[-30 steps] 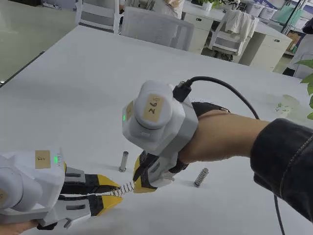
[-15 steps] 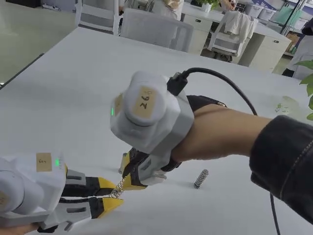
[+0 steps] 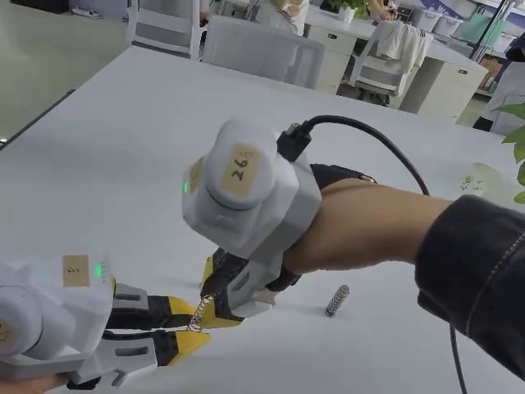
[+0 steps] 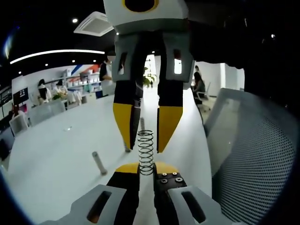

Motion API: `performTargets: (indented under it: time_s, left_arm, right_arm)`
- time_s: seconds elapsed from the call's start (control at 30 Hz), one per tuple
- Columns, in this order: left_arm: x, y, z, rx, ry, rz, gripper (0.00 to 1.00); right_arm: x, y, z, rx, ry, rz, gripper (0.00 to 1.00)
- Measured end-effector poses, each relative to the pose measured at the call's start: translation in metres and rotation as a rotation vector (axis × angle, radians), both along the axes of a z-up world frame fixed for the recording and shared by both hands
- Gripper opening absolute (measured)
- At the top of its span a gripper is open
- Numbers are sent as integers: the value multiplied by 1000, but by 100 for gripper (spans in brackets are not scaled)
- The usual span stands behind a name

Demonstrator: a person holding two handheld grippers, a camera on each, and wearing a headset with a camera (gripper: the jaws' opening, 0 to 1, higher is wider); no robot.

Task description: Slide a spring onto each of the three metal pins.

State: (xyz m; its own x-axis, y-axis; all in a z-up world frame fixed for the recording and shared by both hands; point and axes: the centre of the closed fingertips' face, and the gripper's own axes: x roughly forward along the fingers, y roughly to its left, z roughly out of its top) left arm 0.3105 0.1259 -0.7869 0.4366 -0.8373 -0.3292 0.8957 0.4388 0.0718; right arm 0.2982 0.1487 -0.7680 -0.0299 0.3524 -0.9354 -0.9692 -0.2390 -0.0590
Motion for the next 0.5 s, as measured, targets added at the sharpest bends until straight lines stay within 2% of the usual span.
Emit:
performTargets:
  time_s: [0.5]
  left_arm:
    - [3,-3,9,-22,-18,1,2]
  right_arm:
    - [2,-1,-6,-1,33,-19,9]
